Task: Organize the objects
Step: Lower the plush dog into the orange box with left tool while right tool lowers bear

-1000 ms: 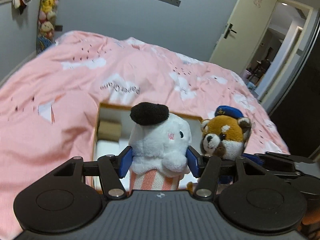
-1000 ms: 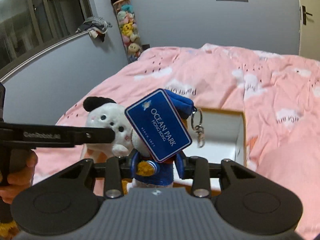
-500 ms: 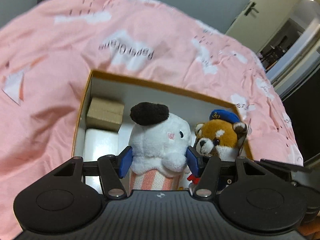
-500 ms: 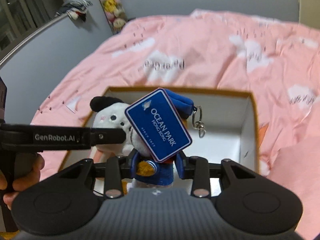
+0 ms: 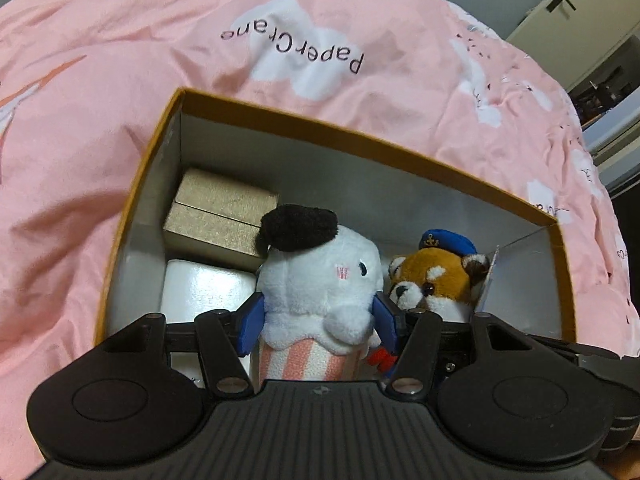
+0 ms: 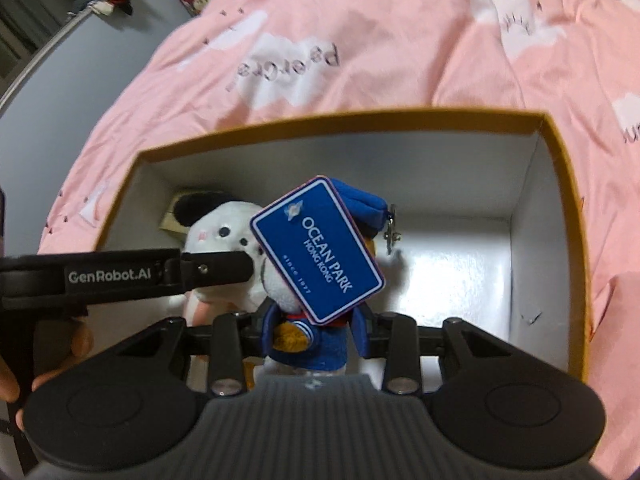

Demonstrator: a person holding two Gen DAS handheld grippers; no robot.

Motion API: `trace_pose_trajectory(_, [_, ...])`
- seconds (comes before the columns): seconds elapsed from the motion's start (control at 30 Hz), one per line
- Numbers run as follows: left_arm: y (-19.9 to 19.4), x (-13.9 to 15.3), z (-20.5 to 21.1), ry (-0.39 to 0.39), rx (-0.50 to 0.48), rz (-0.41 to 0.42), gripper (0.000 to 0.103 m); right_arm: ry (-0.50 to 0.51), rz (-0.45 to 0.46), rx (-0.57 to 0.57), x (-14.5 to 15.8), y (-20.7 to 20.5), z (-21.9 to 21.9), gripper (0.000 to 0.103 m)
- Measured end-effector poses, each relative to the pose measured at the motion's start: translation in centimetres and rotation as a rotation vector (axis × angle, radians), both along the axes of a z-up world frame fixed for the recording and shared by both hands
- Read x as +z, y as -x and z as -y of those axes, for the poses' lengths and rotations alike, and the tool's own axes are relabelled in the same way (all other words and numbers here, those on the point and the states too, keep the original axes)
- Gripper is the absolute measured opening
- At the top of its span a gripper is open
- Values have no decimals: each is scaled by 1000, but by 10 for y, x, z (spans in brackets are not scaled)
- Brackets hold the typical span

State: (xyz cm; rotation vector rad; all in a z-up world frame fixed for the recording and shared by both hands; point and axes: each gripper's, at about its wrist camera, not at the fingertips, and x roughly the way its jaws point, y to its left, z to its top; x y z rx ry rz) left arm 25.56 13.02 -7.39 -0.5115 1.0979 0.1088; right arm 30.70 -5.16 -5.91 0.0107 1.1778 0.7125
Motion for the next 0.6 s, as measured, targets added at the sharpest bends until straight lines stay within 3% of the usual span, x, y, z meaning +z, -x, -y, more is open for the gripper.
trace_pose_trajectory(0.33, [-12,-4,1,-9,-8,-33,71,38,-34,3,-13,-15,-13,45])
trace_pose_trajectory(0.47, [-8,1,-4,12,-8,-19,70,73,23,21,-8,-9,-12,49])
trace_pose_trajectory(0.6, [-1,13,0,-13,-56,16,69,117,91,41,2,-3,-10,51])
